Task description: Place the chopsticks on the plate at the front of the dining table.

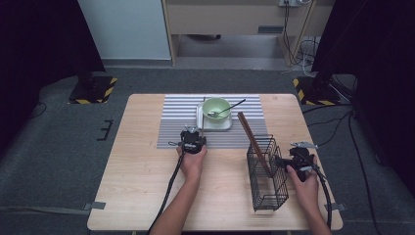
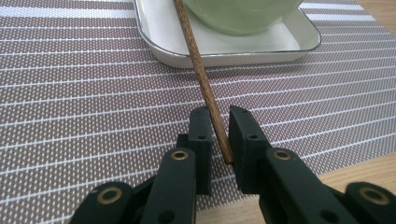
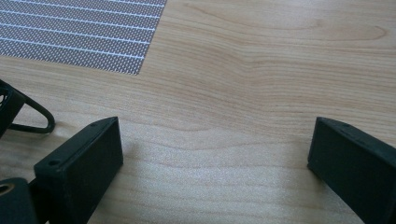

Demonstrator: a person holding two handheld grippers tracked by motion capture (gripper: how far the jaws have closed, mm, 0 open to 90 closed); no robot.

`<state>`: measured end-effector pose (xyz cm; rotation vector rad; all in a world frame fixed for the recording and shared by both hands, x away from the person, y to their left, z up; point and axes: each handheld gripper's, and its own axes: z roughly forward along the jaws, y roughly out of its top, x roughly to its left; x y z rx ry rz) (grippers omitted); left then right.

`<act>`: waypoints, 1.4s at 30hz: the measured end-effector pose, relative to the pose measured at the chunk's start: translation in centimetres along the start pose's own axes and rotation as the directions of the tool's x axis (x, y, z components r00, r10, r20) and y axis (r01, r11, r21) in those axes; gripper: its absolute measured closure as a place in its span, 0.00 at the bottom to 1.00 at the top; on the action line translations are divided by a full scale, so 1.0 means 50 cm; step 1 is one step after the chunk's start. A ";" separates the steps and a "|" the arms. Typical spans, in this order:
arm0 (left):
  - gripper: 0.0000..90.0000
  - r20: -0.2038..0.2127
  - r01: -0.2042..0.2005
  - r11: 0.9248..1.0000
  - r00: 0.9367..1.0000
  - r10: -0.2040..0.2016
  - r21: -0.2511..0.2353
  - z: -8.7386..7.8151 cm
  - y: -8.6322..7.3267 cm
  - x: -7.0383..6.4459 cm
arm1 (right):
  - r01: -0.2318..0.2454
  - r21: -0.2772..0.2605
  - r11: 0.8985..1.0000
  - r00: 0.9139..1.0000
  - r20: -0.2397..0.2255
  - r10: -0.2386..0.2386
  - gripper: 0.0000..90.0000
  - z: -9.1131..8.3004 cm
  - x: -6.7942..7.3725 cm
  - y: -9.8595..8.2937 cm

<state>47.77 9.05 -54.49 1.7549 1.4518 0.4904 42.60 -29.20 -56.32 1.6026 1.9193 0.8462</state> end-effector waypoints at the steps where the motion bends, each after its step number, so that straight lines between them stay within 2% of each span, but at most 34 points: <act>1: 0.88 0.001 -0.003 1.000 1.000 0.003 0.003 0.002 0.002 0.001 | 0.000 0.000 1.000 1.000 0.000 0.000 0.04 0.000 0.000 0.000; 4: 0.88 0.013 0.016 1.000 1.000 -0.016 -0.002 0.009 0.006 0.001 | 0.000 0.000 1.000 1.000 0.000 0.000 0.04 0.000 0.000 0.000; 13: 0.87 0.006 -0.022 1.000 1.000 0.022 0.010 0.017 0.004 -0.002 | 0.000 0.000 1.000 1.000 0.000 0.000 0.04 0.000 0.000 0.000; 21: 0.75 -0.005 -0.024 1.000 1.000 0.024 -0.016 0.013 0.008 0.001 | 0.000 -0.001 1.000 1.000 0.000 0.000 0.04 0.000 0.000 0.000; 23: 0.70 -0.008 -0.036 0.999 0.999 0.036 -0.022 0.006 0.010 0.002 | 0.001 0.002 1.000 1.000 -0.002 -0.001 0.03 0.000 0.000 0.000; 28: 0.64 0.016 -0.064 0.997 0.998 0.065 -0.033 -0.026 0.009 -0.001 | 0.008 0.009 1.000 1.000 -0.012 -0.008 0.01 0.002 0.001 0.002; 32: 0.59 0.030 -0.116 0.992 0.993 0.117 -0.054 -0.056 0.006 -0.012 | 0.004 0.010 1.000 1.000 -0.008 -0.004 0.01 0.002 0.001 0.001; 36: 0.51 0.056 -0.141 0.988 0.988 0.145 -0.065 -0.091 0.000 -0.022 | 0.000 0.011 1.000 1.000 -0.003 0.001 0.00 0.005 0.000 0.004; 39: 0.44 0.069 -0.150 0.984 0.985 0.156 -0.092 -0.118 0.004 -0.022 | 0.012 0.011 1.000 1.000 -0.016 -0.012 0.00 0.002 -0.003 0.002; 42: 0.40 0.067 -0.164 0.980 0.983 0.172 -0.114 -0.138 0.006 -0.019 | 0.016 0.011 1.000 1.000 -0.019 -0.016 0.01 0.001 -0.005 0.001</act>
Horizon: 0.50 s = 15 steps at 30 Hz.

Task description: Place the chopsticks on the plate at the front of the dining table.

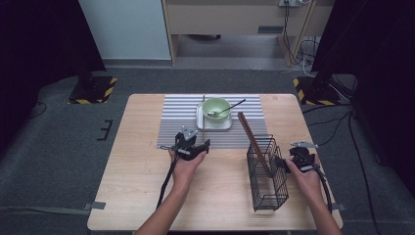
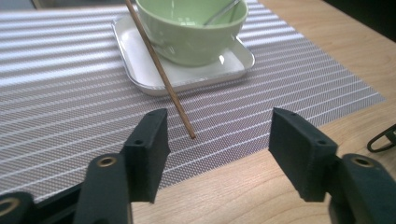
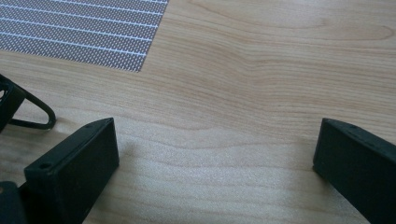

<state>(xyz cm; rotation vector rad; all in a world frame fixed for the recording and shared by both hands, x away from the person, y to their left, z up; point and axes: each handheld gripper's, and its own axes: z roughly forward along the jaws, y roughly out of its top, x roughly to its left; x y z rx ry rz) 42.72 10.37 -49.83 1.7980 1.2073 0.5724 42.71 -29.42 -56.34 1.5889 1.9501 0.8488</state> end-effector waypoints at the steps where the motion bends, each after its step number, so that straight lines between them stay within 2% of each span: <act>1: 0.39 -0.004 -0.011 1.000 1.000 0.011 -0.002 -0.005 0.000 0.001 | 0.001 0.007 1.000 1.000 0.000 -0.001 0.01 -0.002 -0.003 0.000; 4: 0.32 0.013 0.012 0.999 1.000 -0.012 -0.032 -0.019 0.003 0.010 | -0.007 0.019 1.000 1.000 0.004 0.007 0.05 -0.009 -0.010 0.000; 9: 0.27 0.029 0.015 1.000 0.999 -0.014 -0.025 -0.027 0.000 0.024 | 0.001 -0.006 1.000 1.000 -0.019 -0.002 0.06 -0.034 -0.024 0.008; 13: 0.25 0.034 0.011 1.000 0.999 -0.010 -0.018 -0.030 0.000 0.033 | 0.021 -0.039 0.999 0.999 -0.042 -0.023 0.08 -0.064 -0.026 0.032; 15: 0.23 0.053 0.019 1.000 0.998 -0.018 -0.003 -0.030 0.000 0.039 | 0.038 -0.054 0.998 0.998 -0.048 -0.040 0.09 -0.080 -0.025 0.046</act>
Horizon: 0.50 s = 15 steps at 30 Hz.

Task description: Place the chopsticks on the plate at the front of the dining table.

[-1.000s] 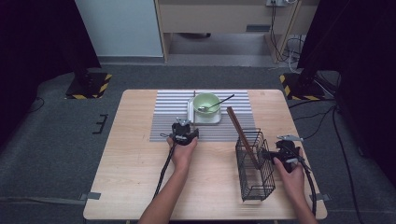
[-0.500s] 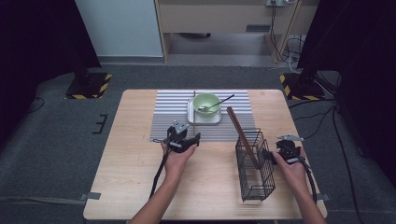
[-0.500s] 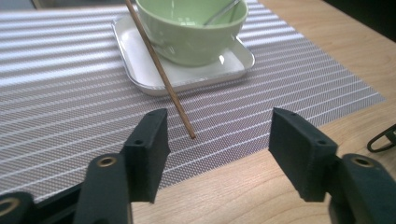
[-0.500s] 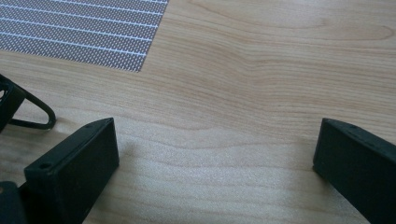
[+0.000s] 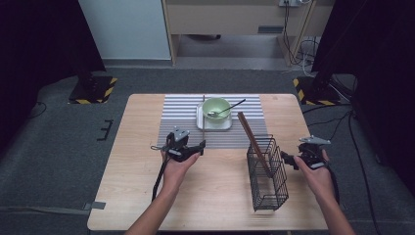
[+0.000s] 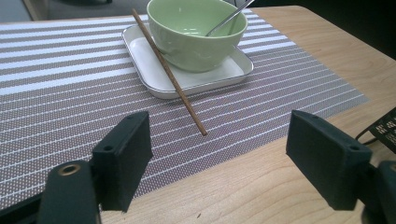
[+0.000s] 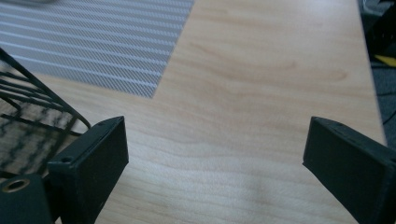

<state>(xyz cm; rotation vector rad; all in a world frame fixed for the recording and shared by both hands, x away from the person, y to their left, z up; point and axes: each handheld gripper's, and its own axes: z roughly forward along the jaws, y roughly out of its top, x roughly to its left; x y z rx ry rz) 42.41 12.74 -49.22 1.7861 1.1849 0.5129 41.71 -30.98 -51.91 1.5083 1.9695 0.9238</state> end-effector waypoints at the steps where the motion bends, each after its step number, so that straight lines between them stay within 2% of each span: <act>1: 0.22 0.005 0.004 1.000 1.000 -0.004 0.007 0.000 0.000 0.002 | 0.006 -0.007 1.000 1.000 -0.005 -0.007 0.10 -0.008 0.001 0.007; 6: 0.17 0.033 0.002 1.000 0.999 -0.002 0.022 -0.008 0.006 0.013 | 0.022 -0.033 0.999 0.999 -0.042 -0.024 0.14 -0.039 0.002 0.051; 9: 0.14 0.039 -0.019 0.999 0.999 0.018 0.025 -0.015 0.012 0.020 | 0.038 -0.048 0.998 0.997 -0.062 -0.041 0.18 -0.057 0.005 0.078; 15: 0.09 0.059 -0.025 0.999 0.998 0.023 0.032 -0.024 0.017 0.042 | 0.082 -0.076 0.994 0.990 -0.106 -0.090 0.27 -0.092 0.020 0.132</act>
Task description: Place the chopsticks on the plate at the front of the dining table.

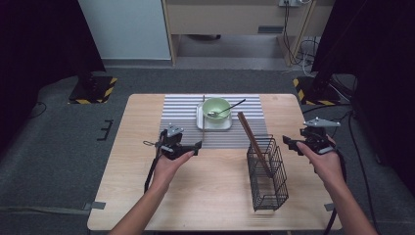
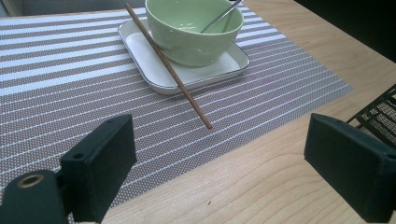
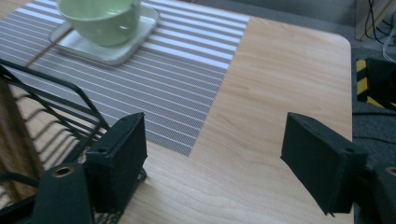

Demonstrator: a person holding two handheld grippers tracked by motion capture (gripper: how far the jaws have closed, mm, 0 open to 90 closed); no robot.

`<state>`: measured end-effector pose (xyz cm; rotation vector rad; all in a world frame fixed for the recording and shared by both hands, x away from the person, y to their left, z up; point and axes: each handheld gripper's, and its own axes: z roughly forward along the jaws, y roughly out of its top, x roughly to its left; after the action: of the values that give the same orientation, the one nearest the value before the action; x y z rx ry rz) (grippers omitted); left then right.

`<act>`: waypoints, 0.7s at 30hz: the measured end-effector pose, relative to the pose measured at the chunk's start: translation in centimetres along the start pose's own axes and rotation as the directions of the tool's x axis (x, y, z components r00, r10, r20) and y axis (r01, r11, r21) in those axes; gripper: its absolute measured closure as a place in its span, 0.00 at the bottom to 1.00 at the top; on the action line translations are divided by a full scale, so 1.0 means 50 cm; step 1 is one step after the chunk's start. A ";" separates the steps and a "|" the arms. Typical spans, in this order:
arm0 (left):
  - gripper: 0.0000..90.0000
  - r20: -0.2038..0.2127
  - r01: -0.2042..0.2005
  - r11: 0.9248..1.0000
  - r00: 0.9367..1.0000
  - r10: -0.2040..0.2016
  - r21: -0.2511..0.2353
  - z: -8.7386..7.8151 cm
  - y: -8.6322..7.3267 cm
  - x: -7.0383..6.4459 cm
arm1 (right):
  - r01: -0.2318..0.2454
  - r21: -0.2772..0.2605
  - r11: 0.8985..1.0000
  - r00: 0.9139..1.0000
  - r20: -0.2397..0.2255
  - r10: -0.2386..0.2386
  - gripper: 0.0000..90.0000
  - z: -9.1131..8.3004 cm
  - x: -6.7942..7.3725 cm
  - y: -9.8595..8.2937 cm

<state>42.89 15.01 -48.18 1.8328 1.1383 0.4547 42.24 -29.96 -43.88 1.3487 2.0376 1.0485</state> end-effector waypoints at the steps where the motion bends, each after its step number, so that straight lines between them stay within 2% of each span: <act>1: 0.08 0.001 -0.002 1.000 1.000 0.002 -0.001 -0.002 0.000 0.003 | 0.002 -0.006 1.000 1.000 -0.007 -0.002 0.28 -0.002 0.002 0.005; 10: 0.08 0.018 -0.014 1.000 1.000 0.014 -0.001 -0.011 -0.003 0.033 | 0.043 -0.025 0.999 0.996 -0.073 -0.045 0.39 -0.017 0.038 0.042; 12: 0.07 0.020 -0.029 1.000 0.999 0.029 0.003 -0.010 -0.001 0.037 | 0.046 -0.032 0.998 0.995 -0.087 -0.048 0.41 -0.020 0.043 0.048; 17: 0.08 0.028 -0.033 0.999 0.999 0.033 0.012 -0.003 0.004 0.041 | 0.041 -0.045 0.998 0.992 -0.116 -0.046 0.43 -0.027 0.057 0.058; 19: 0.08 0.031 -0.061 0.998 0.998 0.060 0.016 -0.002 0.008 0.039 | 0.040 -0.055 0.998 0.991 -0.123 -0.047 0.45 -0.031 0.060 0.062; 21: 0.08 0.049 -0.043 0.999 0.998 0.043 0.015 0.000 0.013 0.039 | 0.033 -0.063 0.998 0.991 -0.129 -0.041 0.46 -0.036 0.062 0.067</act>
<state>44.19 16.55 -47.91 1.8754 1.0744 0.4244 41.53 -27.00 -40.08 1.2370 2.0978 1.2000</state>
